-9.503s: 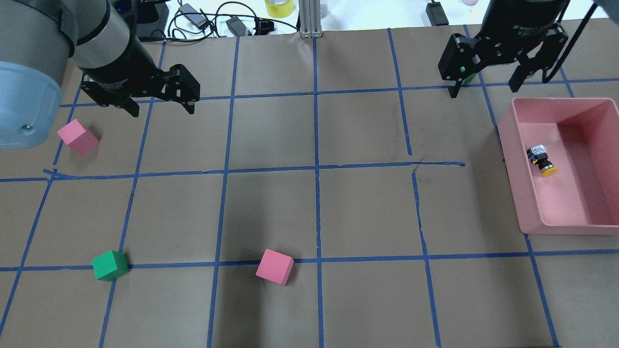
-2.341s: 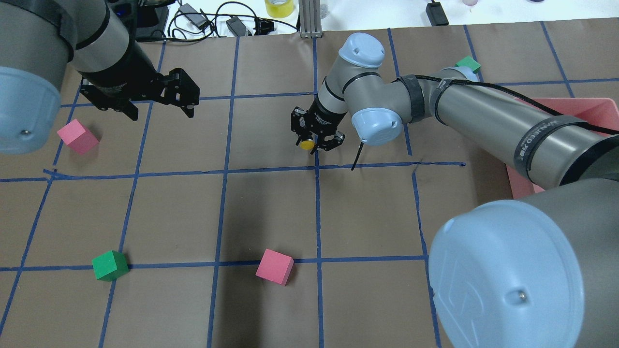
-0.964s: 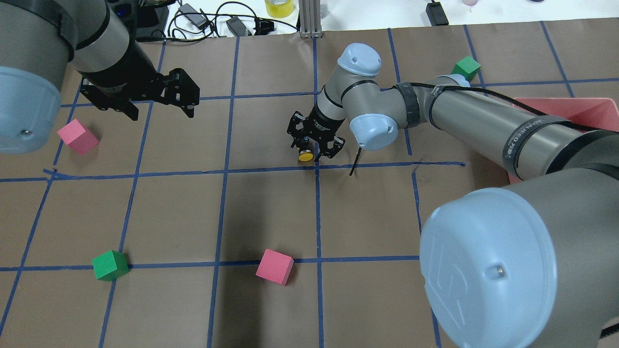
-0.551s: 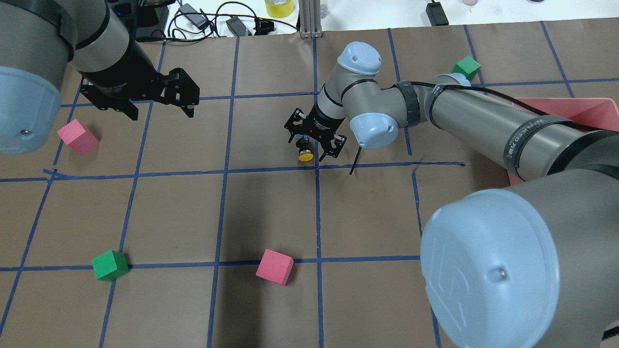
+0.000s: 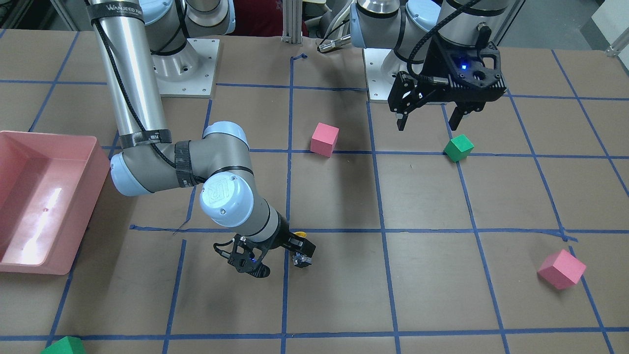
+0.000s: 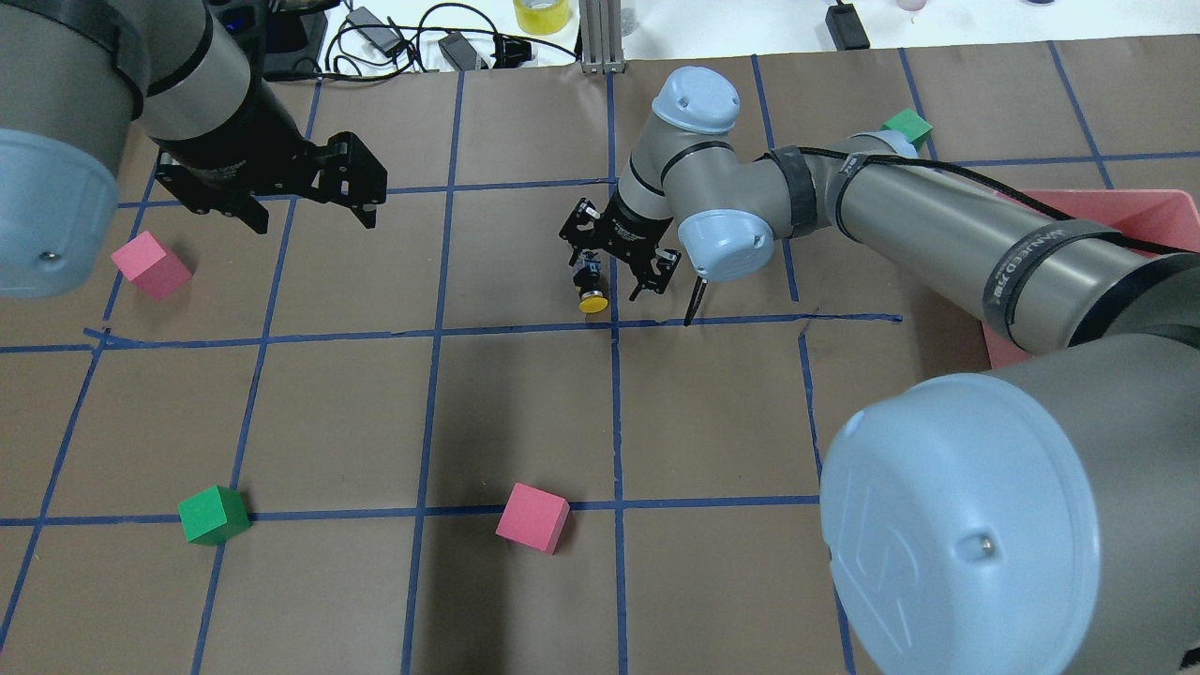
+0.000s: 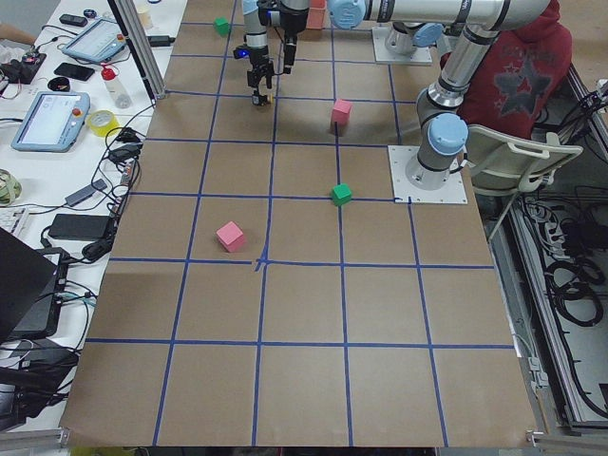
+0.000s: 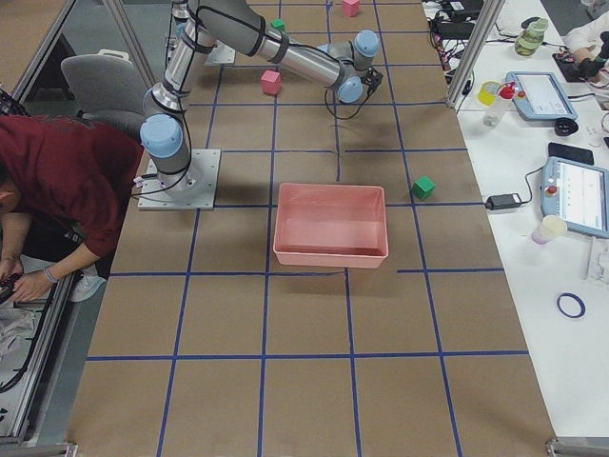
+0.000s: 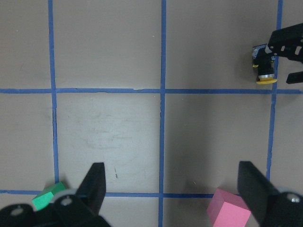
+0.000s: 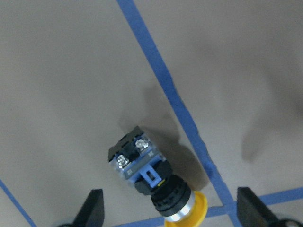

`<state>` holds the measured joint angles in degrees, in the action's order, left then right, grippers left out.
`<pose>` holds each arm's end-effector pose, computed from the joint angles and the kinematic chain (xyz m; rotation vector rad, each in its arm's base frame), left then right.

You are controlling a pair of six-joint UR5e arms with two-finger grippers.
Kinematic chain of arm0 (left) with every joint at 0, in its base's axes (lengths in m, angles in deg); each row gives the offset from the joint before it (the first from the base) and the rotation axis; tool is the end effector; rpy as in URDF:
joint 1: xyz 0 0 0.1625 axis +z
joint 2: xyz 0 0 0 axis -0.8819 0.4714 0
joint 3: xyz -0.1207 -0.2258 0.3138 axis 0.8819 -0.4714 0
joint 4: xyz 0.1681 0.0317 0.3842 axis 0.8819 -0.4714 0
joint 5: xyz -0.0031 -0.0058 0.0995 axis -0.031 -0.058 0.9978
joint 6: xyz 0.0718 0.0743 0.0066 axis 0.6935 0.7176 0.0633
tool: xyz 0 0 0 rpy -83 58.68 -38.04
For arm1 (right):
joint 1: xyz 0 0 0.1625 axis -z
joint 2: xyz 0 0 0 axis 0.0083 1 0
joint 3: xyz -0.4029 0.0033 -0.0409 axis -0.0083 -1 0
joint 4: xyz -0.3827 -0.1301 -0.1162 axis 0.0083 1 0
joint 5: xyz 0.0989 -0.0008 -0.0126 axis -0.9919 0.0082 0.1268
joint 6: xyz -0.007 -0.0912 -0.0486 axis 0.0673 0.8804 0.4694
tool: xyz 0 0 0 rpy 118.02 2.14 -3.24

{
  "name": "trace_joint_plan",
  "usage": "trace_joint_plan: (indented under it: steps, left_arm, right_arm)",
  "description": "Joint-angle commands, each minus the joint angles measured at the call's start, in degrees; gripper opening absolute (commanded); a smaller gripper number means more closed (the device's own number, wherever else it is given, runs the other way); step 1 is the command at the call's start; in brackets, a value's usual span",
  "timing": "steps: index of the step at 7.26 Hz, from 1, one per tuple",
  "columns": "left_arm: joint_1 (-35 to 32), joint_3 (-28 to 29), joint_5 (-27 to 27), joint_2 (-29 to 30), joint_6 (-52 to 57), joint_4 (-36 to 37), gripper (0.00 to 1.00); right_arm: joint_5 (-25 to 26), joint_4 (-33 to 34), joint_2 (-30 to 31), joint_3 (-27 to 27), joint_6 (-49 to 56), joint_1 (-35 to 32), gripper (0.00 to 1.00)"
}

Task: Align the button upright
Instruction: 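Lower the button switch onto the table and open the right gripper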

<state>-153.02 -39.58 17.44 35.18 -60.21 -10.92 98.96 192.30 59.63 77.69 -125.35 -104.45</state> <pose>-0.1401 -0.4810 0.4757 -0.0363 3.1104 -0.2215 0.3238 -0.6078 0.1655 0.6584 2.7471 0.1888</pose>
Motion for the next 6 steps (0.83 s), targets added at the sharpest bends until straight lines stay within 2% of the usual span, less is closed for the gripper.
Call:
trace_joint_plan:
  steps: [1, 3, 5, 6]
  left_arm:
    - [0.0, 0.0, 0.0, 0.0, 0.0, 0.0, 1.0]
    - [0.0, 0.0, 0.0, 0.0, 0.0, 0.0, 1.0]
    - [0.0, 0.0, 0.0, 0.0, 0.0, 0.0, 1.0]
    - [0.0, 0.0, 0.0, 0.0, 0.0, 0.0, 1.0]
  right_arm:
    - [2.1, 0.0, -0.3, -0.1, 0.5, 0.0, 1.0]
    - [5.9, -0.1, -0.2, -1.4, 0.6, 0.0, 1.0]
    - [7.2, -0.1, 0.6, -2.3, 0.5, 0.1, 1.0]
    - [11.0, -0.8, 3.4, -2.3, 1.6, 0.1, 1.0]
